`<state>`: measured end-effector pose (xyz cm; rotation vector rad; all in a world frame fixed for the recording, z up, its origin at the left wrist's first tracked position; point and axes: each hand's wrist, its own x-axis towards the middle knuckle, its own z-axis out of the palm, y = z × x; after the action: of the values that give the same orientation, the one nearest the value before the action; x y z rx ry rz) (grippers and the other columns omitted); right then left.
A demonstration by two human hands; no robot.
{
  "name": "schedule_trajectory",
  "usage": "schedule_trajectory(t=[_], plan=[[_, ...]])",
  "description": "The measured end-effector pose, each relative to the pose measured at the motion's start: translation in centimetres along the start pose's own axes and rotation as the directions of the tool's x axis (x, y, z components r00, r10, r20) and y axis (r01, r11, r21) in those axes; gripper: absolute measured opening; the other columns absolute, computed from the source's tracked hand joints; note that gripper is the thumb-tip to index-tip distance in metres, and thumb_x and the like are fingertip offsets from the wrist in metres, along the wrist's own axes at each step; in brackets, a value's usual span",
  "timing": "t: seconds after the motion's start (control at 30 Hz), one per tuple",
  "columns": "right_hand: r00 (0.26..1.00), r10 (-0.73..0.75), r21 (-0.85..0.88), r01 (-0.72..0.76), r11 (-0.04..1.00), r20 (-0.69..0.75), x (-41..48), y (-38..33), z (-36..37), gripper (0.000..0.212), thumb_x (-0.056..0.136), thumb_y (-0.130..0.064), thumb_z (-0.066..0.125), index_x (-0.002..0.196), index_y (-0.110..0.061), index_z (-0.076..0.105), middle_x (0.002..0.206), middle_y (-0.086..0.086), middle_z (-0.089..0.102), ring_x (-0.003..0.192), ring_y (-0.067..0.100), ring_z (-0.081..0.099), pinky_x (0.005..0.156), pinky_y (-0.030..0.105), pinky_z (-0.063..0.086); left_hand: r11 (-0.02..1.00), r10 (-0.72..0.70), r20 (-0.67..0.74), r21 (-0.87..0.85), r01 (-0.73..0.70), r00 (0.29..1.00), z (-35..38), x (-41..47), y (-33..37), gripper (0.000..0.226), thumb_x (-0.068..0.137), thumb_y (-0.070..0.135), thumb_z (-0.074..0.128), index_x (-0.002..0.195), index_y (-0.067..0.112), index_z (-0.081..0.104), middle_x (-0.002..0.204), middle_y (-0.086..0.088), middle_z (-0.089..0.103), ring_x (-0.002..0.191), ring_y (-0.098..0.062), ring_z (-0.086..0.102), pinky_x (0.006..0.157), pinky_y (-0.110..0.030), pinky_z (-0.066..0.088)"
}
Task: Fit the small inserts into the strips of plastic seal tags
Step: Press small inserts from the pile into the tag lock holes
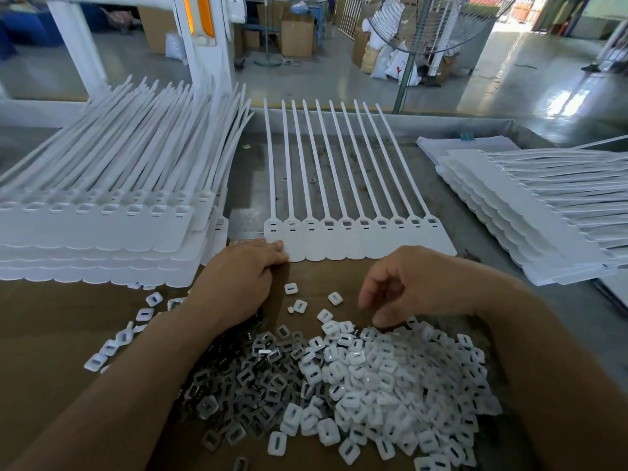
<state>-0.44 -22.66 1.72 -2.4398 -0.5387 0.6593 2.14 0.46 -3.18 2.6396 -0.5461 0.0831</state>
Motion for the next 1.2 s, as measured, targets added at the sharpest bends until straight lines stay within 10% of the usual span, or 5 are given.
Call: schedule_trajectory(t=[0.3,1.2], plan=[[0.978,0.123,-0.089,-0.109,0.99,0.166,-1.5,-0.2,-0.1,0.038,0.066,-0.026,0.081,0.089,-0.043,0.057,0.088,-0.022,0.06,0.079,-0.012,0.055,0.062,0.005,0.045,1.0,-0.002,0.008,0.001,0.002,1.0,0.0,-0.1,0.0,0.043,0.091,0.004,0.038,0.128,0.021,0.051,0.14,0.01,0.04,0.132,-0.007,0.03,0.106,-0.017,0.012],[0.967,0.062,0.301,0.016,0.954,-0.248,0.6,-0.5,1.4,0.011,0.087,-0.01,0.06,0.08,-0.017,0.065,0.074,0.001,0.069,0.063,0.003,0.065,0.058,0.01,0.047,1.0,-0.014,0.008,0.004,0.014,1.0,-0.2,-0.1,0.0,0.043,0.091,0.005,0.038,0.129,0.022,0.049,0.14,0.011,0.04,0.133,-0.008,0.029,0.109,-0.023,0.014]])
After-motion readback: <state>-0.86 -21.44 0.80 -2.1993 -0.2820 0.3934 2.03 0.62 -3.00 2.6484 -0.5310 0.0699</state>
